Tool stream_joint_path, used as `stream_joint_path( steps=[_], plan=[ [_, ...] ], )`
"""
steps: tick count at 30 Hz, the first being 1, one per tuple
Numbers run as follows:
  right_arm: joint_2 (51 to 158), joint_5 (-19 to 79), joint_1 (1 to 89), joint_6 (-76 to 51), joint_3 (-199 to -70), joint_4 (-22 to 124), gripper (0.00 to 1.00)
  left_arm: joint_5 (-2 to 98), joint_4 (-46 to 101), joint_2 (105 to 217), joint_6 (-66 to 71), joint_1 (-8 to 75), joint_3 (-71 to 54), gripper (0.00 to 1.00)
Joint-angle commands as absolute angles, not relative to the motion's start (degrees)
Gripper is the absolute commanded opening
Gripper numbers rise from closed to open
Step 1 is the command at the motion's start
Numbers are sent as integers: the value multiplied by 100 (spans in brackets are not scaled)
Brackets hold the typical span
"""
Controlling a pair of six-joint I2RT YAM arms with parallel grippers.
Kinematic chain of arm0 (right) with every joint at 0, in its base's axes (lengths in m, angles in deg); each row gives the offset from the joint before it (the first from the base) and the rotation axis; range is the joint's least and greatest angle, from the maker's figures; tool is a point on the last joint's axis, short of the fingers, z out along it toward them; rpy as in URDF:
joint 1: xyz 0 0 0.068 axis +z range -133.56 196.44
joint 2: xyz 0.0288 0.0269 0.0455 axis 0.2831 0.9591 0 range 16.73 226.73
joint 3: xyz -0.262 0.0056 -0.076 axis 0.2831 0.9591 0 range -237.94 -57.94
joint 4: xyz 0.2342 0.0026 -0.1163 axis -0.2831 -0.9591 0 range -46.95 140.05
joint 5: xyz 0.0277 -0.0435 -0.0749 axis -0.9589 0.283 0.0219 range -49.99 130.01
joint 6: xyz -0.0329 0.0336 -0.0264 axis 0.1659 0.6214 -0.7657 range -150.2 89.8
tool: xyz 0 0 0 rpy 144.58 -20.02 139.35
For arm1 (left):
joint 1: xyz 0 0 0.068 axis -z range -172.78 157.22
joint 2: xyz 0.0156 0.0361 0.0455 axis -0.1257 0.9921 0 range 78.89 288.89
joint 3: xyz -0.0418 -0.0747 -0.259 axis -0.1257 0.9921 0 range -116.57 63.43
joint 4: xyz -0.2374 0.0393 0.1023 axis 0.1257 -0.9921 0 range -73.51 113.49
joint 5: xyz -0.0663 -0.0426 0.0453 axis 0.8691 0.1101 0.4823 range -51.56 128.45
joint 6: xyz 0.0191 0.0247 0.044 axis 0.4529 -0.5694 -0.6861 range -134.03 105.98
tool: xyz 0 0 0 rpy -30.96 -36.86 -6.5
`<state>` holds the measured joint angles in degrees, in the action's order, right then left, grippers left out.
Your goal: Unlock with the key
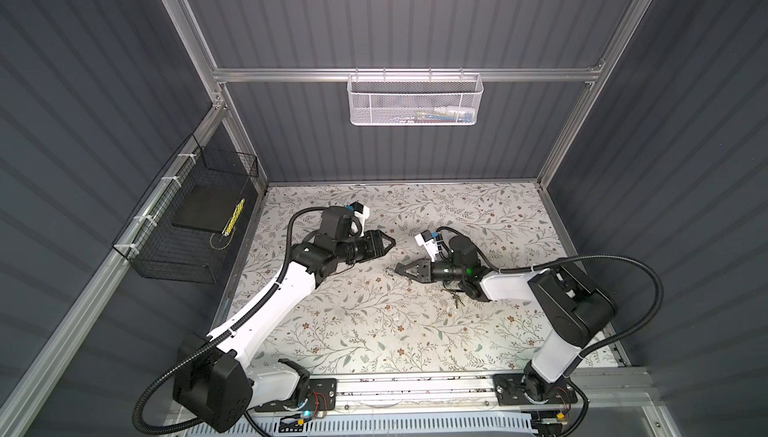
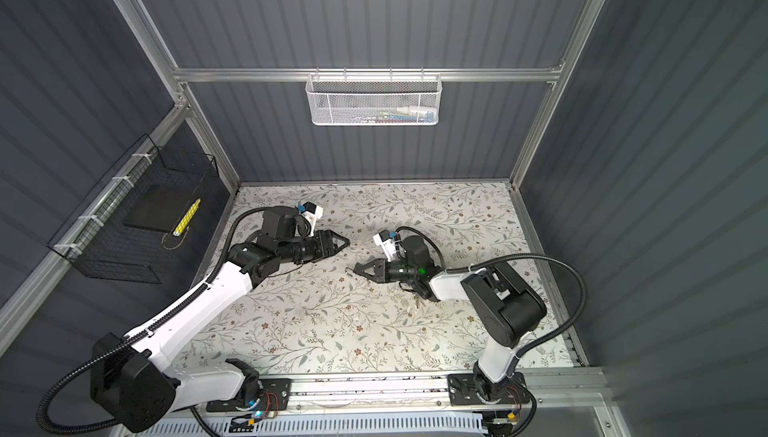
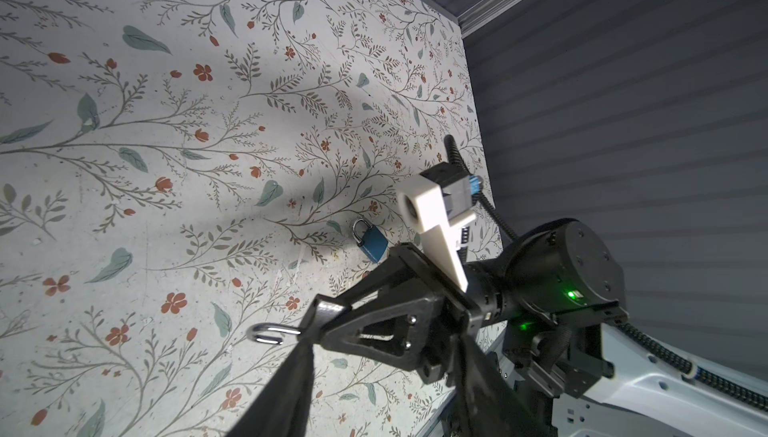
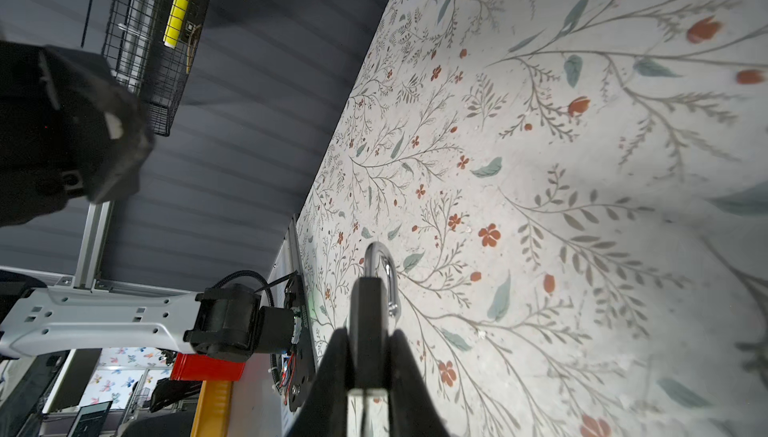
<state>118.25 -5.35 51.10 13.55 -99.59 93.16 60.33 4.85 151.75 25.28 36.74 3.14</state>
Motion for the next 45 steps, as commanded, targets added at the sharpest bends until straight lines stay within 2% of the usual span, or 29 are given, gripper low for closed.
stream_joint_path(
  steps=[1, 11, 24, 29, 39, 45],
  plan=[
    [12214, -456, 5267, 1608, -10370, 9736, 0, 6151, 655, 15170, 2638, 3649, 394, 56],
    [13248, -284, 5490, 1813, -11139, 9463, 0, 6196, 825, 15140, 2763, 3649, 576, 56],
    [13828, 161, 5489, 1850, -11534, 9007, 5, 6218, 907, 15166, 2858, 3649, 672, 56],
    [13903, 359, 5491, 1805, -11634, 8839, 11, 6220, 930, 15166, 2894, 3649, 688, 56],
    [13586, 746, 5437, 1471, -11599, 8201, 33, 6218, 958, 15183, 2913, 3649, 692, 56],
    [13129, 936, 5229, 1177, -11288, 7781, 39, 6203, 935, 15186, 2884, 3648, 652, 56]
  ],
)
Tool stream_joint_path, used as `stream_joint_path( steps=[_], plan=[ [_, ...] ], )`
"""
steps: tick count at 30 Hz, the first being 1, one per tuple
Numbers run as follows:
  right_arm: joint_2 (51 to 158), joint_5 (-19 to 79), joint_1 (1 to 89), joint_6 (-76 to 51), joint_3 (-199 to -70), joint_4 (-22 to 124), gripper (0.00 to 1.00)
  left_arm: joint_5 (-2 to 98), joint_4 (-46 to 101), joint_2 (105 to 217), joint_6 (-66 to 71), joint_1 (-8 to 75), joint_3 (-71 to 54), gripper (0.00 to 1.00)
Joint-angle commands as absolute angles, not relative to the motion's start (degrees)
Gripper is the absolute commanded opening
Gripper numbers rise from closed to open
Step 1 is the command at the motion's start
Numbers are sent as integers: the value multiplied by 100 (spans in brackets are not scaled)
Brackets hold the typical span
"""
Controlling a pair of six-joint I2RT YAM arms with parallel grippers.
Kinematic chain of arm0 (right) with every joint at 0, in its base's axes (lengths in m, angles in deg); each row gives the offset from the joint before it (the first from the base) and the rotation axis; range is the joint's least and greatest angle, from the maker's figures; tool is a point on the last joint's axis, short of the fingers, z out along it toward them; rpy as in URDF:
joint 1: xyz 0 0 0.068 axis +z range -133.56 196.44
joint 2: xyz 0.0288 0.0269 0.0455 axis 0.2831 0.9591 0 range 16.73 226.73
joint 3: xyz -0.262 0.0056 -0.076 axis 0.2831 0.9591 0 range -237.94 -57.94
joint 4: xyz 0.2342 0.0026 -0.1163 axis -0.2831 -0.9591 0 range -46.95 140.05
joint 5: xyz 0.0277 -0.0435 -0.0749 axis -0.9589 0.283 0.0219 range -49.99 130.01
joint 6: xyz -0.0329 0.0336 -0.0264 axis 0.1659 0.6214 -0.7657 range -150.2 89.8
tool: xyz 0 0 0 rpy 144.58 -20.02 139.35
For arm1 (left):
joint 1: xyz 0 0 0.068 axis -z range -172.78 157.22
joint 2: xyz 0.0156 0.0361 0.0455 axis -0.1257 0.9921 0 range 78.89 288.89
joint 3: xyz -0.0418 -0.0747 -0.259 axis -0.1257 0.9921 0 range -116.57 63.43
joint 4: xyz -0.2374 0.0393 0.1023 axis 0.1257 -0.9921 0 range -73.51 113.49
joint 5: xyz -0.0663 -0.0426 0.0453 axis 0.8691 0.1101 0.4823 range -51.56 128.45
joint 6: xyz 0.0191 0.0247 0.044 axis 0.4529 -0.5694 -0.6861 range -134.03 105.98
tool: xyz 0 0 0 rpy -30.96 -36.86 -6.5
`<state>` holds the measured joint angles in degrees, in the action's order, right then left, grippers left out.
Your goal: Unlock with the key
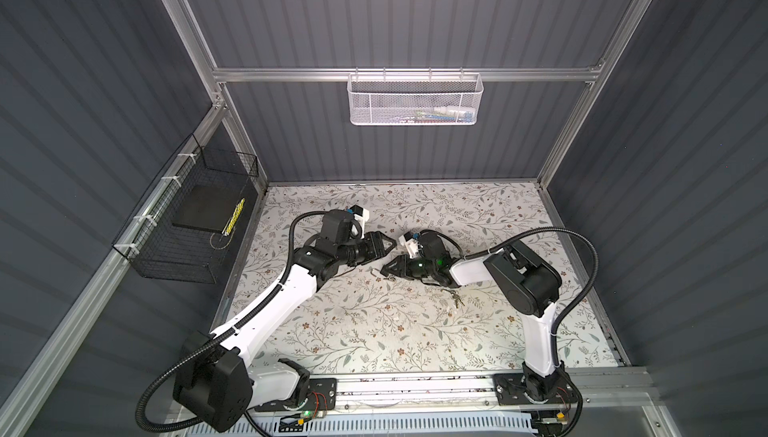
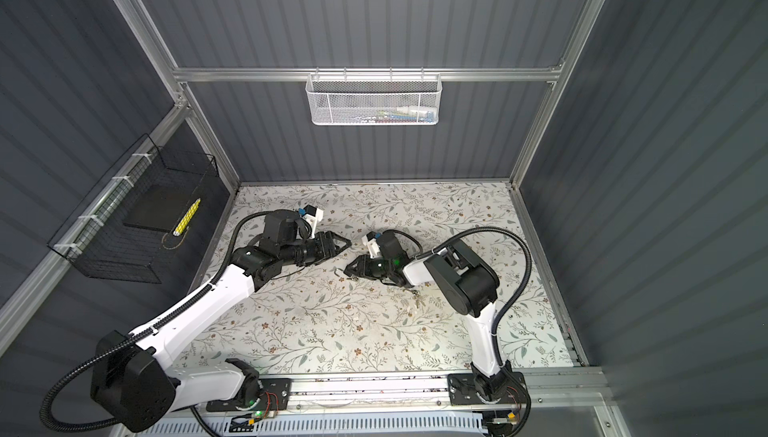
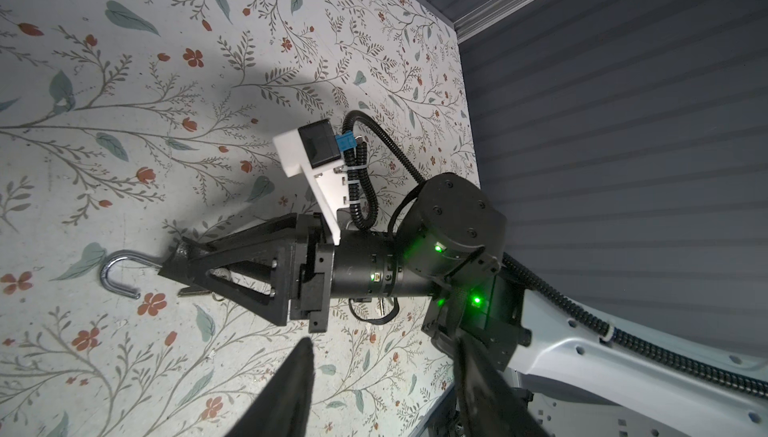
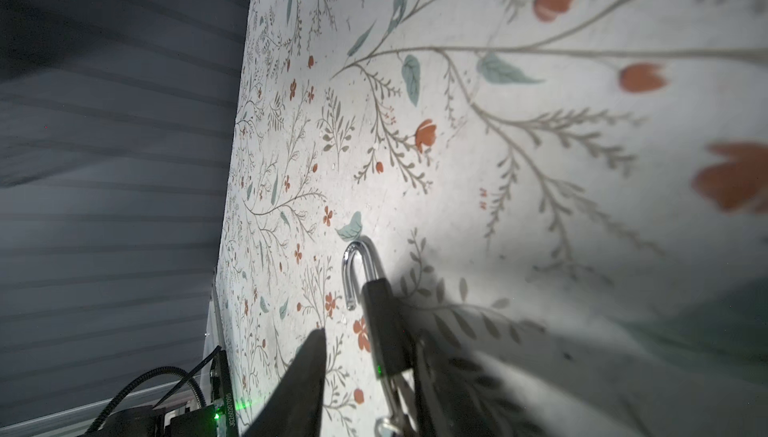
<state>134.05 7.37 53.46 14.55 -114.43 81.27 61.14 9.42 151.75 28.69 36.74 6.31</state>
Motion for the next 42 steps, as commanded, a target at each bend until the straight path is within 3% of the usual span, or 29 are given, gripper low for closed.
stream_joint_path(
  steps=[1, 18, 22, 42],
  plan=[
    [13007, 1005, 5182, 1098, -11211, 7653, 40, 6200, 917, 15178, 2864, 3649, 653, 56],
    [10468, 2015, 4700, -126, -10287, 5287, 41, 6046, 820, 15373, 2952, 3647, 741, 57],
    [10238, 2308, 4533, -66, -10378, 4494, 41, 6135, 962, 15505, 3065, 3652, 832, 57],
    [9166, 2911, 4237, 168, -9815, 3241, 40, 6481, 1616, 15921, 3476, 3735, 1214, 56]
  ],
)
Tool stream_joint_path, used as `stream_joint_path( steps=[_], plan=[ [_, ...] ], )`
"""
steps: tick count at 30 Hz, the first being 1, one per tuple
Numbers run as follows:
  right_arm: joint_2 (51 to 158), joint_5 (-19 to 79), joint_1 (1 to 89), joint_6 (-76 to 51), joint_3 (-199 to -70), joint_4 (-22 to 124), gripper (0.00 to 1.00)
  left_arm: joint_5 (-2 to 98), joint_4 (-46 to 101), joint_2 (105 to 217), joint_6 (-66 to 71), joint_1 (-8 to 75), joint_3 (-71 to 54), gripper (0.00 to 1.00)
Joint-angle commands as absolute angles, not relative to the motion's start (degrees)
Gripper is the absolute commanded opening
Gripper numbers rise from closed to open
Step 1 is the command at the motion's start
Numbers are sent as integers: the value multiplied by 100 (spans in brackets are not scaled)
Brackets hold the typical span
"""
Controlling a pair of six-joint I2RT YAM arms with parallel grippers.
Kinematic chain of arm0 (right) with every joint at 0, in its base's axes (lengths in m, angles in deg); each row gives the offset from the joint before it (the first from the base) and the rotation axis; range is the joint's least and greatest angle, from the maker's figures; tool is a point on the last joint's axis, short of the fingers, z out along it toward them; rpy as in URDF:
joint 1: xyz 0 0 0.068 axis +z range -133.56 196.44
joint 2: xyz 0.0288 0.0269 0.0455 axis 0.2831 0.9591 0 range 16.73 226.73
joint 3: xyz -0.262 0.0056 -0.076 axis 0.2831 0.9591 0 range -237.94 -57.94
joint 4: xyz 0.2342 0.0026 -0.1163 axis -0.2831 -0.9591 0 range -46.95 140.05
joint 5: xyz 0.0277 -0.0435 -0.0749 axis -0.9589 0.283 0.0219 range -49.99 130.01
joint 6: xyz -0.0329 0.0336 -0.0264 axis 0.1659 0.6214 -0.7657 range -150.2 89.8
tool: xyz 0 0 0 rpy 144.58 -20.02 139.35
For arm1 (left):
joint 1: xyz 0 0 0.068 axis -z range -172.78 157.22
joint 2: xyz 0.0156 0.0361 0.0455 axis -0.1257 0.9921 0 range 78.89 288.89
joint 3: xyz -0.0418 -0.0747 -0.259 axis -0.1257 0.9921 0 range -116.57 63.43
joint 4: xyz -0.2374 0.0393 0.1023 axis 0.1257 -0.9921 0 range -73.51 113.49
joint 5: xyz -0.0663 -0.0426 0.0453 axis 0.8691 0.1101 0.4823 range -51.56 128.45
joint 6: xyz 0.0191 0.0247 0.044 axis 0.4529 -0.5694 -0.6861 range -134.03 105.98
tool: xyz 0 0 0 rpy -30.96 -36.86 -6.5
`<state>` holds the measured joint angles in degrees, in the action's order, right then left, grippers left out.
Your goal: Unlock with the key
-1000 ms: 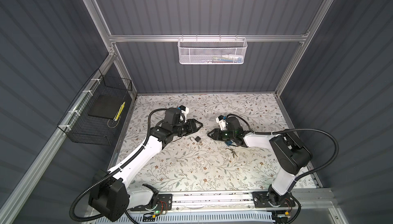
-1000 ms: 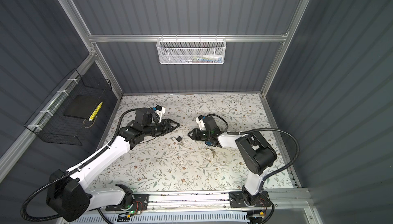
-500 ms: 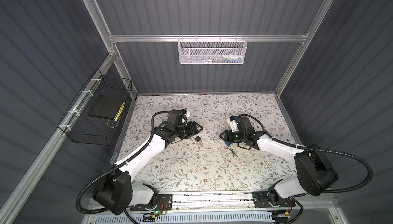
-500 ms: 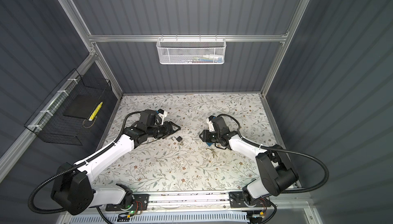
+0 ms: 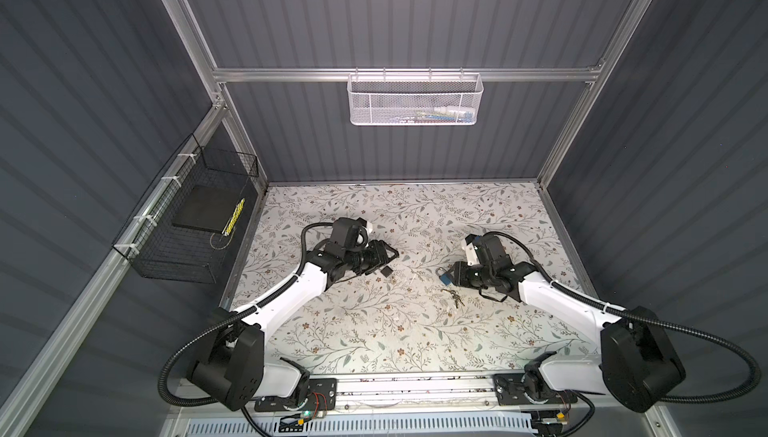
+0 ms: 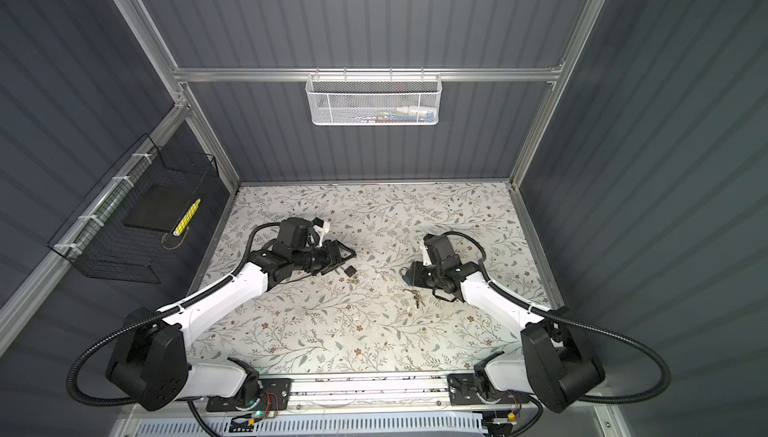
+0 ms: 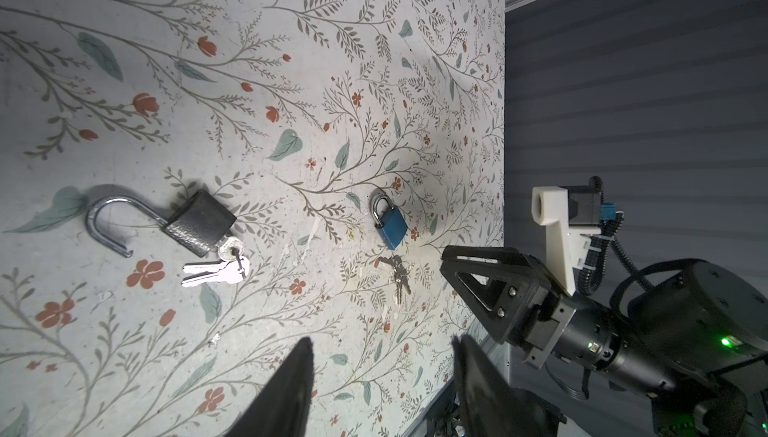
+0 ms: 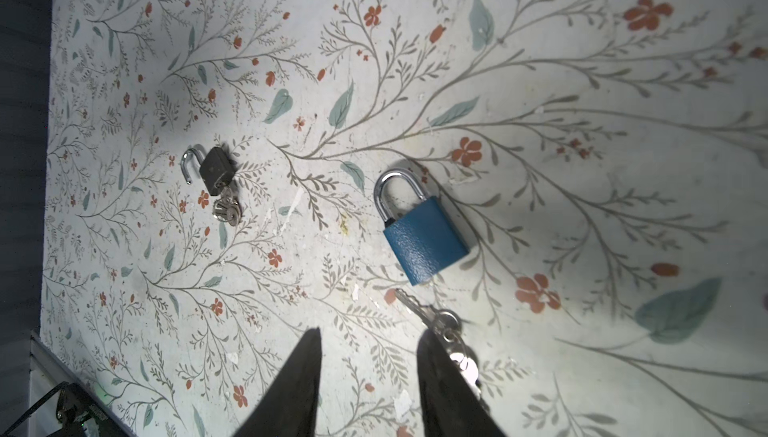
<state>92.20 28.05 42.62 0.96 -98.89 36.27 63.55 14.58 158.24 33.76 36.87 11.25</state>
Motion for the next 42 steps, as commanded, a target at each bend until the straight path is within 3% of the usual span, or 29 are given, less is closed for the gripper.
stream_joint_path(
  steps=[1, 15, 32, 39, 42],
  plan=[
    [9170, 2916, 4237, 182, -9808, 3196, 40, 6486, 1635, 15936, 3489, 3757, 1215, 56],
    [9735, 2736, 4237, 180, -9637, 3186, 36, 6503, 1789, 16119, 3563, 3913, 1232, 56],
    [10324, 3316, 4460, 34, -9790, 3210, 32, 6519, 1909, 16192, 3634, 3921, 1298, 56],
    [10660, 3780, 4815, -94, -10019, 3006, 28, 6551, 1918, 16235, 3629, 3928, 1266, 56],
    [10776, 3809, 4929, -106, -10061, 2983, 22, 6560, 1910, 16255, 3614, 3929, 1246, 56]
  ],
)
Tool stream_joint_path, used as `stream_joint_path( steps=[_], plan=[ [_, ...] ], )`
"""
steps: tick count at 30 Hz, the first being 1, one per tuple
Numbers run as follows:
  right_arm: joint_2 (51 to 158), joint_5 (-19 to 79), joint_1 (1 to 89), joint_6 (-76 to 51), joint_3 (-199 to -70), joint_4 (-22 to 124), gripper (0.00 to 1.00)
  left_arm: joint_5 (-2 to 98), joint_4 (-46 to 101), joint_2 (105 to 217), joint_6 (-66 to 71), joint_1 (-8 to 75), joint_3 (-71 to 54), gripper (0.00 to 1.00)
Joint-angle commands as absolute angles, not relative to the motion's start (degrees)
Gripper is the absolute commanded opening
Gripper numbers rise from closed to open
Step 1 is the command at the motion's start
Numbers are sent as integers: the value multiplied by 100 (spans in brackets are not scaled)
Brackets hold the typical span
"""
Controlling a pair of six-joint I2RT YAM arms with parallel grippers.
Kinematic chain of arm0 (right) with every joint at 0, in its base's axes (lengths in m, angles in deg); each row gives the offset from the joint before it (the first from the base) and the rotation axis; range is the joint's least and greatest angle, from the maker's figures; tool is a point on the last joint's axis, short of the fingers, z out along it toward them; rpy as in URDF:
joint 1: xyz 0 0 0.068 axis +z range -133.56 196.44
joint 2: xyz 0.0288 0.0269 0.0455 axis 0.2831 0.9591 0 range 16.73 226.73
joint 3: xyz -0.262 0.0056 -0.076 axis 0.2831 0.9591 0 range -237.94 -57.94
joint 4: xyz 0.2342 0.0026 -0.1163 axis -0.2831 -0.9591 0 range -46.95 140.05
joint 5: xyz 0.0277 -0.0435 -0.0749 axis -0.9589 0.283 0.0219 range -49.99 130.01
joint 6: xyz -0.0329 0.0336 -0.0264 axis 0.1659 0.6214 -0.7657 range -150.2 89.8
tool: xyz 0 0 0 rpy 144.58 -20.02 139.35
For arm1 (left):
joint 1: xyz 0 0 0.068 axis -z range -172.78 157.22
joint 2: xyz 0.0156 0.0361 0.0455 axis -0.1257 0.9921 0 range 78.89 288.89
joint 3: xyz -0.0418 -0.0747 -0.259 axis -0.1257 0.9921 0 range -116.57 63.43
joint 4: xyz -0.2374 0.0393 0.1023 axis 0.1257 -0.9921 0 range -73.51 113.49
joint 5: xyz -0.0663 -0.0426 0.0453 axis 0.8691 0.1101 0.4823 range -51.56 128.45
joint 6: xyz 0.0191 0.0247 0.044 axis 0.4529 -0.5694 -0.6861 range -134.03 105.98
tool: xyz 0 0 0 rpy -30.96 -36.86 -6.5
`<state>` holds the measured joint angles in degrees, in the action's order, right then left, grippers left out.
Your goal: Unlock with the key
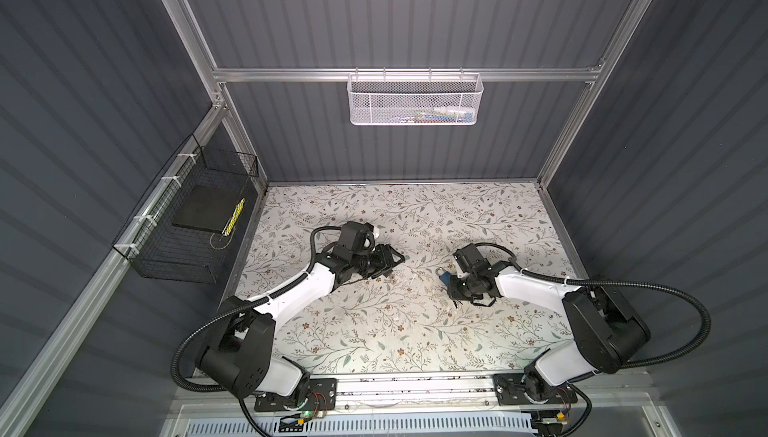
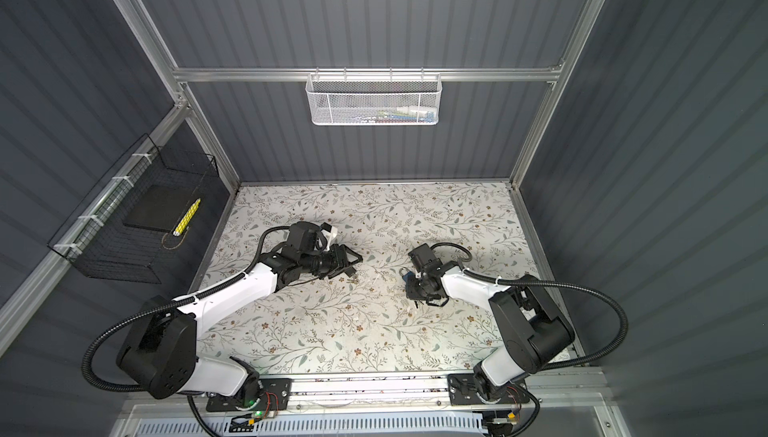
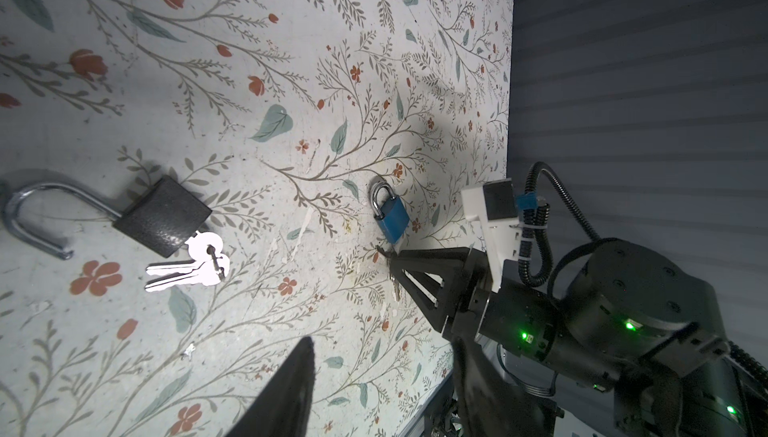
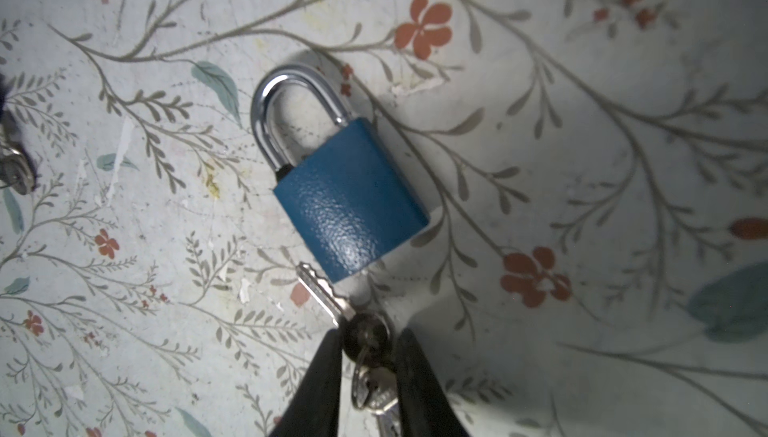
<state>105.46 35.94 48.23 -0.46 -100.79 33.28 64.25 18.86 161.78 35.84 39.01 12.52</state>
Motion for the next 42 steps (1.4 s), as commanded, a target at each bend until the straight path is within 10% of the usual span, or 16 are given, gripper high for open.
stream_joint_path(
  steps=[1, 10, 31, 42],
  plan=[
    [10794, 3783, 4953, -91, -10066, 2981, 20, 6560, 1899, 16259, 3609, 3930, 1246, 55],
    [10582, 3483, 5028, 62, -9936, 3177, 0, 6567, 1879, 16313, 3585, 3921, 1206, 55],
    [8513, 2636, 4905, 59, -10074, 3789, 0, 6970, 2622, 16122, 3609, 3922, 1287, 55],
    [8125, 298, 4317, 93, -11011, 3914, 0, 8597, 4797, 15624, 3467, 3920, 1391, 65]
  ],
)
